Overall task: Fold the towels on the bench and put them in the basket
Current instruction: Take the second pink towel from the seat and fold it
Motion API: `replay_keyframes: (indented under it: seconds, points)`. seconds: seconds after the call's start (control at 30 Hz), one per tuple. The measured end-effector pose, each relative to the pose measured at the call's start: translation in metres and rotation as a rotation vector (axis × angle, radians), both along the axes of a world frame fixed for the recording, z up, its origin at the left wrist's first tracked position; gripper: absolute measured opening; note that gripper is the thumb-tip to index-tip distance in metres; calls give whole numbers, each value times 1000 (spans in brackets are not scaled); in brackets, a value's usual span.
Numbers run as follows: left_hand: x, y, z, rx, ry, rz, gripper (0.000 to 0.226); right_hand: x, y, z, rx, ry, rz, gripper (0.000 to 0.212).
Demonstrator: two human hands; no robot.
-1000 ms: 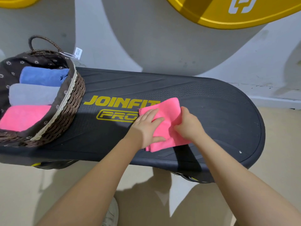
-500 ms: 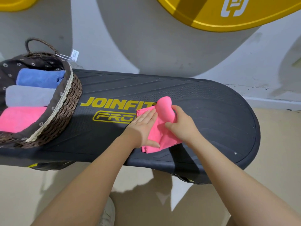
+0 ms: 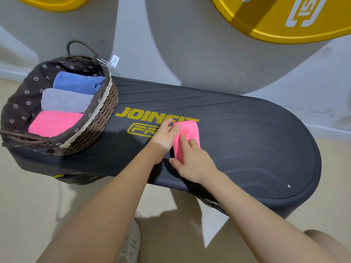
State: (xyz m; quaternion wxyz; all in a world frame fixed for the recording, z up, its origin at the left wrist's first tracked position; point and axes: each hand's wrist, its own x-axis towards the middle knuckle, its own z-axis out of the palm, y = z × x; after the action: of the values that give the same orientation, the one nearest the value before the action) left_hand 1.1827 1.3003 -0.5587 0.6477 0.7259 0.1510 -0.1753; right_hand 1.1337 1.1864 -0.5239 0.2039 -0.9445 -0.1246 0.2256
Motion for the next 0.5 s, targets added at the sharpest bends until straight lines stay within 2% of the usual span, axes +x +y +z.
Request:
replay_keyframes:
  seconds: [0.1, 0.17, 0.27, 0.33, 0.37, 0.4, 0.47, 0.5]
  points:
    - [-2, 0, -11, 273, -124, -51, 57, 3, 1, 5, 53, 83, 24, 67]
    - [-6, -1, -11, 418, -253, -38, 49, 2, -2, 9, 69, 142, 60, 58]
    - [-15, -8, 4, 723, -604, -70, 25, -3, -9, 7, 84, 168, 96, 50]
    - [-14, -15, 18, 851, -815, -254, 29, -3, -10, 2, 81, 159, 96, 44]
    - [-11, -17, 22, 835, -829, -444, 35, -1, -9, 0, 74, 149, 104, 40]
    - [-7, -17, 25, 801, -742, -644, 38, 0, -8, -3, 59, 139, 119, 39]
    - [5, -12, 27, 738, -362, -906, 38, 2, -7, -8, 7, 124, 170, 52]
    - [9, -9, 27, 726, -261, -911, 40, 3, -8, -11, -2, 119, 193, 59]
